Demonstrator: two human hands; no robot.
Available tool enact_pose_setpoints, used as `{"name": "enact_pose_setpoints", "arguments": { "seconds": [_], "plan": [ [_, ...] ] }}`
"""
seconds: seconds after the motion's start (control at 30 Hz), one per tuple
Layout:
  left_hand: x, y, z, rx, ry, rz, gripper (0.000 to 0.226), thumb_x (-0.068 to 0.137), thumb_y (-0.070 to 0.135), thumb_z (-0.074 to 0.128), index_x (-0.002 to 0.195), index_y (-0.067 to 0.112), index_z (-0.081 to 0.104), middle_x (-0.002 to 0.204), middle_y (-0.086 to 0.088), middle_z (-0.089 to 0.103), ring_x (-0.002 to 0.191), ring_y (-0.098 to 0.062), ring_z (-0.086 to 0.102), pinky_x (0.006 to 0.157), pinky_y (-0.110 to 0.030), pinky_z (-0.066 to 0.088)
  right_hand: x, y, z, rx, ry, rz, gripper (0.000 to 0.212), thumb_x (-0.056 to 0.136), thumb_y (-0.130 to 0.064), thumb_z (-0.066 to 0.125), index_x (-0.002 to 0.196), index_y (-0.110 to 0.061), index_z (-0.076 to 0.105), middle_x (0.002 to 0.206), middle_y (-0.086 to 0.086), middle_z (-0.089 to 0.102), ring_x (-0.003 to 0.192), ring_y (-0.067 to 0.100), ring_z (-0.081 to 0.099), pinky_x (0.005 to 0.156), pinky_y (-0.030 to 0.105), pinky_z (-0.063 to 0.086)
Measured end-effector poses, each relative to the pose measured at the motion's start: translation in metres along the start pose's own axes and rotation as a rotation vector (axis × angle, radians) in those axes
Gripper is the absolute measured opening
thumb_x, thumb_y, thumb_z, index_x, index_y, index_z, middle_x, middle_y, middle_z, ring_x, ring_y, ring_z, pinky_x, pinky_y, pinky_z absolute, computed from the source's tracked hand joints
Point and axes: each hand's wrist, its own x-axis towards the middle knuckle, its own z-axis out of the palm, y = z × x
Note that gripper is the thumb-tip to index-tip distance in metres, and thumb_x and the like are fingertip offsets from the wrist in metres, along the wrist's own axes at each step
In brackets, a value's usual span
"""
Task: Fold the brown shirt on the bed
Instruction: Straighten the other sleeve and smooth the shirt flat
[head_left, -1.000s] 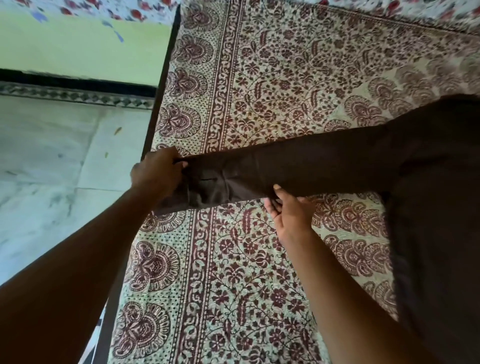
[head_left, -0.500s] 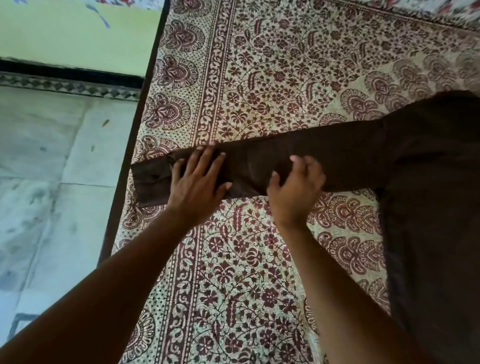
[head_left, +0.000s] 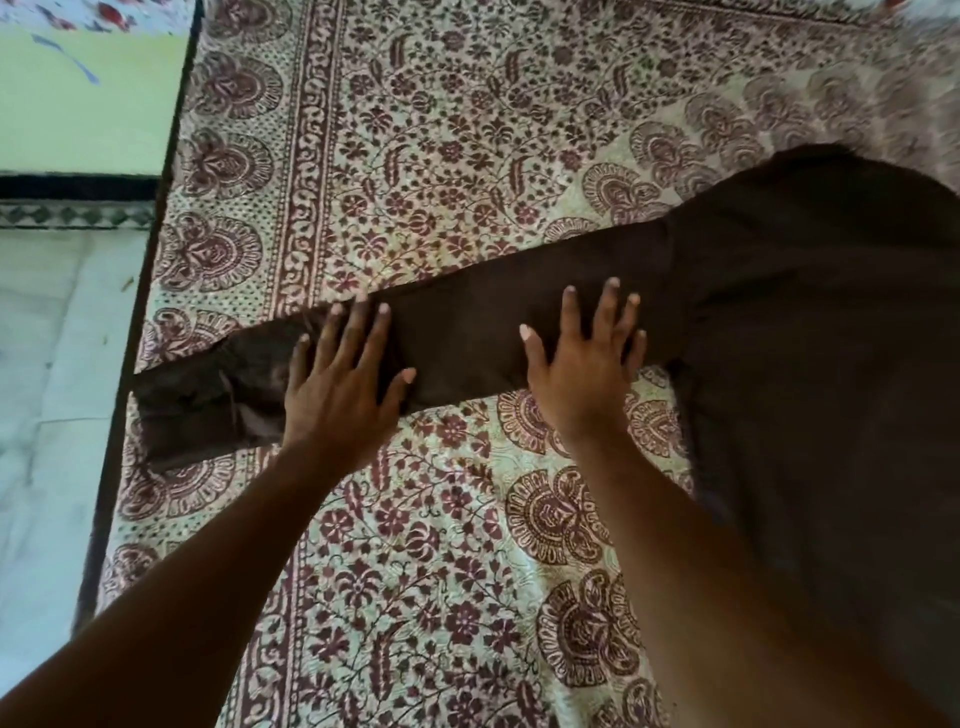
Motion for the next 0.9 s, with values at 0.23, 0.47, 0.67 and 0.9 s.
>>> {"name": "enact_pose_setpoints", "arguments": {
  "seconds": [0.23, 0.47, 0.67, 0.9],
  "plan": [
    [0.011, 0.052, 0.012, -0.069, 0.134, -0.385, 0.075, 0.094, 0.045, 0.034, 0.16, 0.01, 0.025, 0.17, -0.01, 0.018, 0.158, -0.028, 0.013, 0.126, -0.058, 0.005, 0.014, 0.025, -0.017, -0.003, -0.292, -0.621, 0.075, 0.095, -0.073, 0.02, 0.16, -0.036, 0.023, 0.172, 0.012, 0.002, 0.158, 0.038, 0.0, 0.12, 0.067, 0.016],
    [0.061, 0.162, 0.029, -0.075, 0.016, 0.321, 0.067, 0.101, 0.042, 0.037, 0.162, 0.021, 0.02, 0.173, -0.002, 0.005, 0.158, -0.026, 0.011, 0.123, -0.052, 0.021, 0.053, 0.122, -0.03, 0.064, 0.054, 0.108, 0.062, 0.103, -0.052, 0.034, 0.157, -0.024, 0.035, 0.17, 0.015, 0.016, 0.157, 0.035, 0.01, 0.119, 0.059, 0.025],
    [0.088, 0.196, 0.053, 0.055, -0.071, 0.314, 0.064, 0.102, 0.051, 0.025, 0.162, 0.032, 0.017, 0.172, 0.005, 0.008, 0.158, -0.02, 0.012, 0.124, -0.049, 0.022, 0.043, 0.137, -0.008, 0.045, -0.109, 0.074, 0.072, 0.101, -0.059, 0.026, 0.162, -0.022, 0.02, 0.171, 0.018, 0.004, 0.158, 0.038, 0.0, 0.121, 0.065, 0.009],
    [0.088, 0.24, 0.035, 0.119, -0.103, 0.295, 0.075, 0.089, 0.041, 0.041, 0.156, 0.009, 0.033, 0.166, -0.016, 0.026, 0.153, -0.035, 0.026, 0.121, -0.057, 0.024, -0.024, 0.19, -0.027, 0.026, -0.008, 0.096, 0.066, 0.104, -0.059, 0.03, 0.161, -0.026, 0.027, 0.171, 0.014, 0.011, 0.158, 0.034, 0.006, 0.122, 0.06, 0.017]
  ]
}}
